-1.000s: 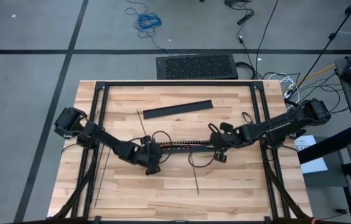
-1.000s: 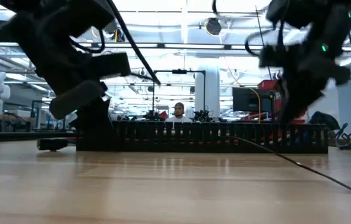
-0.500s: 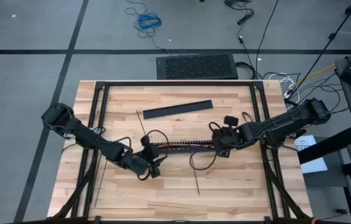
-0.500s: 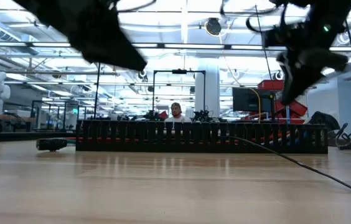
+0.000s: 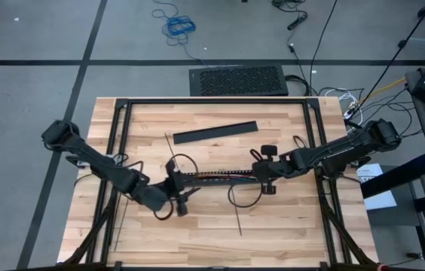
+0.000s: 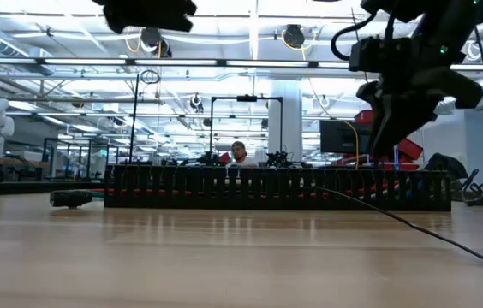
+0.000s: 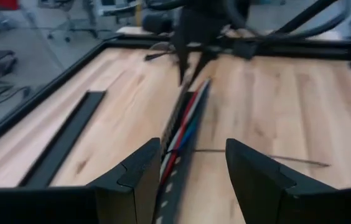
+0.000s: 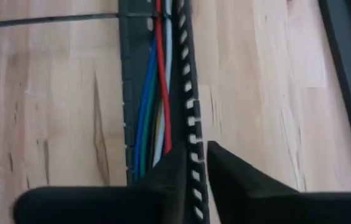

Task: Ziptie cables
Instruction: Put the ziptied cables into the black cable duct

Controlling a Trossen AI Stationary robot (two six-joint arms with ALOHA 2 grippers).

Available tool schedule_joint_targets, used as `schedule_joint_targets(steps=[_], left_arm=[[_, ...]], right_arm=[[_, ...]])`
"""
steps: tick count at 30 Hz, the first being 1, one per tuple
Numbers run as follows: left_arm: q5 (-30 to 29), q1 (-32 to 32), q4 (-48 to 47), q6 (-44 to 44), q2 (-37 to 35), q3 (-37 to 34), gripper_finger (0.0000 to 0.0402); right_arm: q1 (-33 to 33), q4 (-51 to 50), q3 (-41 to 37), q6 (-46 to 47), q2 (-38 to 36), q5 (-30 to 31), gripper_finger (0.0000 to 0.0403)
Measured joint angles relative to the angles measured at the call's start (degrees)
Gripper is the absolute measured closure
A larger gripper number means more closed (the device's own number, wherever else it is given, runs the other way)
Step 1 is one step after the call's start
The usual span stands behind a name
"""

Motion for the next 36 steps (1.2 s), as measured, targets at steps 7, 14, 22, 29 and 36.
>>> schedule_joint_targets(steps=[7,14,22,29,36], left_arm=[[-2.6,-0.2,-6.5,-5.1,-0.8,0.0,0.0222],[-5.3,-3.6,-16.0,-19.7,-3.9,0.0,0.0222],[-11.3,-9.5,-42.3,-42.3,-11.7,0.0,0.0222],[-11.7,-10.3,-50.3,-47.8,-13.5,0.0,0.0222],[-10.5,-10.3,-50.8,-47.8,-13.4,0.0,0.0222]], right_arm=[[-2.7,0.9,0.1,-2.1,2.7,-1.4,0.0274],[-7.2,5.5,0.0,-6.0,9.2,-5.8,0.0280],[-11.4,19.7,0.9,-10.7,14.4,-11.7,0.0395],[-14.3,23.3,12.4,-15.6,25.9,-16.7,0.0400],[-13.7,13.8,25.2,-20.1,29.0,-19.9,0.0340]])
